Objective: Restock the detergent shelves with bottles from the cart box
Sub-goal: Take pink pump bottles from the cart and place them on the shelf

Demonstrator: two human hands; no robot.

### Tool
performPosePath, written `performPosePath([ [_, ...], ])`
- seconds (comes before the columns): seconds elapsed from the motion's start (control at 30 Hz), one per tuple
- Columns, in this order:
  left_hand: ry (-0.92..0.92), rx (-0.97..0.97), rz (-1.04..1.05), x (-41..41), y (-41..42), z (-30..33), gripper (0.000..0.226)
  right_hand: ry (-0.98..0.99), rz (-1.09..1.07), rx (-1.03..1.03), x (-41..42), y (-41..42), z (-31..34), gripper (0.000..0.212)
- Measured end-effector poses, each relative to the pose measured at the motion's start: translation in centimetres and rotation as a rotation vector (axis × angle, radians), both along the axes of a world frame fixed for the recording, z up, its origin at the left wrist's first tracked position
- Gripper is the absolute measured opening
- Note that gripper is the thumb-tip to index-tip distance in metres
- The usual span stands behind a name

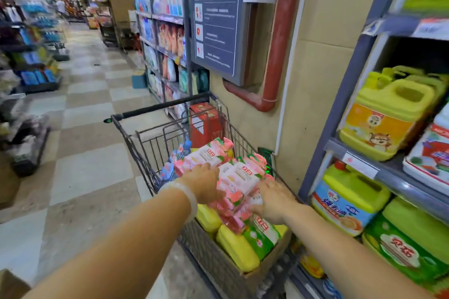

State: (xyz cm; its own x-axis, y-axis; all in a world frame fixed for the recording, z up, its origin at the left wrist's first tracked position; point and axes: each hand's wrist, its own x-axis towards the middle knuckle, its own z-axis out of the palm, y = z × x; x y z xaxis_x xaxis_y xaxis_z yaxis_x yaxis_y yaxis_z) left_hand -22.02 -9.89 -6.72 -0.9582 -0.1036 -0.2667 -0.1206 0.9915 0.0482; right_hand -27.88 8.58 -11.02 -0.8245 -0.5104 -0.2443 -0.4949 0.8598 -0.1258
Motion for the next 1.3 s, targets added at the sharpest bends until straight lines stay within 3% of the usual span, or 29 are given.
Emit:
performPosePath([
  [0.27,-0.182,0.243,-0.001,-9.1,-2.4,-2.2,0.073,-0.242,-0.250,-0.104,-7.0,-2.1,-3.4,0.072],
  [0.4,-0.345,0.365,-0.012,-12.1,-3.2,-4.0,0.071,-0.454,-0.603,-0.405,-8.8,-3.1,-4.7,0.042],
  [0.47,-0.405,0.438,-0.018,-13.0,-3.5,-5.4,0.071,-0.666,-0.815,-0.596,-8.6,-3.8,-5.6,0.049],
  [0.57,-0.431,0.561,0.008,-13.7,-3.9,-6.6,0.061,-0.804,-1.024,-0.797,-8.7,-4.9,-7.6,0.088],
  [0.63,-0.453,0.682,0.058,-14.2,-4.1,-6.9,0.057,-0.847,-1.095,-0.863,-8.6,-5.7,-7.4,0.078],
  [0.73,-0.454,0.846,0.123,-14.9,-4.2,-7.6,0.060,-0.870,-1.140,-0.925,-8.5,-6.3,-6.8,0.037],
  [0.8,-0.457,0.924,0.143,-15.0,-4.3,-8.2,0.062,-0.874,-1.166,-0.991,-8.5,-6.7,-6.7,0.028],
  [0.93,-0.491,1.043,0.157,-15.3,-4.6,-7.9,0.036,-0.844,-1.195,-1.111,-8.4,-7.3,-5.6,0.024],
  [1.03,-0.512,1.111,0.156,-16.0,-4.8,-7.3,0.049,-0.760,-1.185,-1.126,-8.2,-7.3,-3.9,0.018],
  [1.17,-0.513,1.128,0.070,-16.6,-4.7,-5.3,0.025,-0.672,-1.194,-1.168,-7.9,-6.7,-1.5,0.023],
  [1.3,-0.527,1.151,-0.014,-16.9,-3.9,-3.5,0.019,-0.585,-1.196,-1.305,-6.7,-6.0,0.9,0.013],
])
